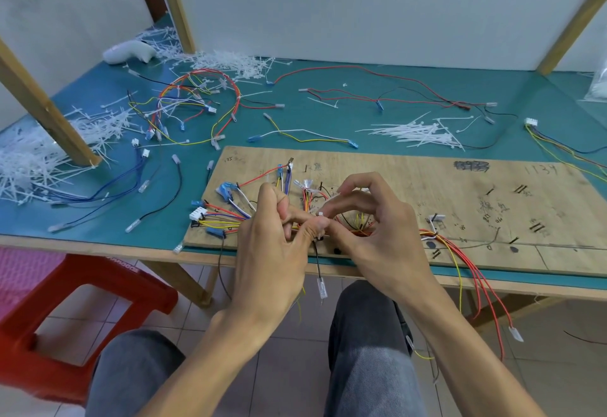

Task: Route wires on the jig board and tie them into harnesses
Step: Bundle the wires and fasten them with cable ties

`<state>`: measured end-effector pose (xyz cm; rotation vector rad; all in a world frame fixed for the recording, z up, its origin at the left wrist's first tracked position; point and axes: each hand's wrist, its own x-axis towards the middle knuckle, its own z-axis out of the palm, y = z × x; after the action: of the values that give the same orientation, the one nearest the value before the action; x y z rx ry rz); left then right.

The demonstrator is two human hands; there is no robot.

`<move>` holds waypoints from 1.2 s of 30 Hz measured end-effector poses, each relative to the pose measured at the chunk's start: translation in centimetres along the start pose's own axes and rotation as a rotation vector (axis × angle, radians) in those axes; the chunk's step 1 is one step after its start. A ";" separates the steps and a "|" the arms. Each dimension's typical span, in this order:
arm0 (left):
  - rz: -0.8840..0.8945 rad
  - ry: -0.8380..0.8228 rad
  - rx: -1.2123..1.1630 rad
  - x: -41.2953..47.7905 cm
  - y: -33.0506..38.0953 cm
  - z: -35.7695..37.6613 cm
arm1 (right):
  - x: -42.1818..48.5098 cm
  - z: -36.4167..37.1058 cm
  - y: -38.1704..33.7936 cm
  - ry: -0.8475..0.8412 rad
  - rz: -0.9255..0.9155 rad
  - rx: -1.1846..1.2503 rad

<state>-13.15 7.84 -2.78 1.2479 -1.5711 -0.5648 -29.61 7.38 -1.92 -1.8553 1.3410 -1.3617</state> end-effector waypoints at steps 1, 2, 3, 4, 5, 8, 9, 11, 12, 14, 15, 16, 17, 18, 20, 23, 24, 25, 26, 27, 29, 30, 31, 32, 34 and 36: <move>-0.002 0.002 0.000 0.0 0.1 0.0 | 0.0 0.0 0.0 -0.002 0.000 -0.002; -0.005 0.005 0.000 0.0 0.2 0.0 | 0.0 0.1 0.0 -0.004 -0.002 -0.004; -0.009 0.007 -0.003 0.1 0.3 0.0 | 0.0 0.1 0.0 -0.006 -0.004 -0.005; -0.012 0.007 -0.009 0.1 0.4 0.0 | 0.0 0.1 0.0 -0.007 -0.005 -0.002; -0.015 0.003 -0.017 0.1 0.5 -0.1 | 0.0 0.1 0.1 -0.006 -0.002 0.003; -0.019 -0.016 -0.035 0.0 0.7 -0.1 | 0.0 0.0 0.1 -0.004 0.020 0.027; -0.022 -0.018 -0.034 0.0 0.7 -0.1 | 0.0 0.0 0.1 -0.004 0.026 0.034; -0.025 -0.011 -0.019 0.0 0.6 -0.1 | 0.1 -0.1 0.1 -0.004 0.029 0.043; -0.022 -0.006 -0.012 0.0 0.5 -0.1 | 0.0 -0.1 0.1 -0.004 0.027 0.045; -0.015 0.000 -0.005 0.0 0.4 0.0 | 0.0 0.0 0.1 -0.007 0.026 0.044; -0.014 0.001 0.000 0.1 0.4 0.0 | 0.0 0.0 0.1 -0.009 0.025 0.040; -0.014 0.002 0.006 0.1 0.4 0.0 | 0.0 0.0 0.1 -0.009 0.022 0.037; -0.014 0.002 0.008 0.1 0.4 0.0 | 0.0 0.0 0.1 -0.008 0.019 0.032; -0.013 0.001 0.005 0.1 0.4 0.0 | 0.0 0.0 0.2 -0.006 0.013 0.025; -0.017 0.002 -0.008 0.1 0.3 0.0 | 0.0 0.1 0.3 0.000 -0.006 0.006; -0.058 -0.003 -0.031 0.1 0.4 -0.2 | -0.1 0.2 0.4 -0.003 -0.023 -0.021; -0.071 -0.004 -0.033 0.1 0.4 -0.2 | -0.1 0.2 0.4 -0.004 -0.030 -0.029; -0.079 -0.009 -0.025 0.2 0.5 -0.2 | -0.2 0.3 0.3 -0.003 -0.041 -0.037; -0.082 -0.023 -0.009 0.2 0.6 -0.3 | -0.2 0.3 0.3 -0.002 -0.053 -0.043; -0.083 -0.044 0.010 0.3 0.7 -0.4 | -0.3 0.2 0.2 -0.004 -0.064 -0.045; -0.106 -0.083 0.038 0.8 0.8 -0.7 | -0.3 0.2 0.0 -0.020 -0.077 -0.038; -0.123 -0.097 0.044 1.1 0.8 -1.0 | -0.3 0.1 -0.1 -0.031 -0.082 -0.034; -0.136 -0.114 0.051 1.4 0.8 -1.2 | -0.4 0.1 -0.2 -0.044 -0.088 -0.032; -0.146 -0.139 0.060 1.7 0.8 -1.5 | -0.4 0.1 -0.3 -0.053 -0.093 -0.036; -0.161 -0.203 0.080 2.3 1.0 -1.8 | -0.4 0.2 -0.2 -0.058 -0.091 -0.055; -0.164 -0.259 0.106 2.9 1.2 -2.1 | -0.5 0.3 -0.2 -0.056 -0.081 -0.057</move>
<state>-11.68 6.09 0.23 1.4375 -1.7401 -0.7819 -29.29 7.83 -2.07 -1.9898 1.3021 -1.3132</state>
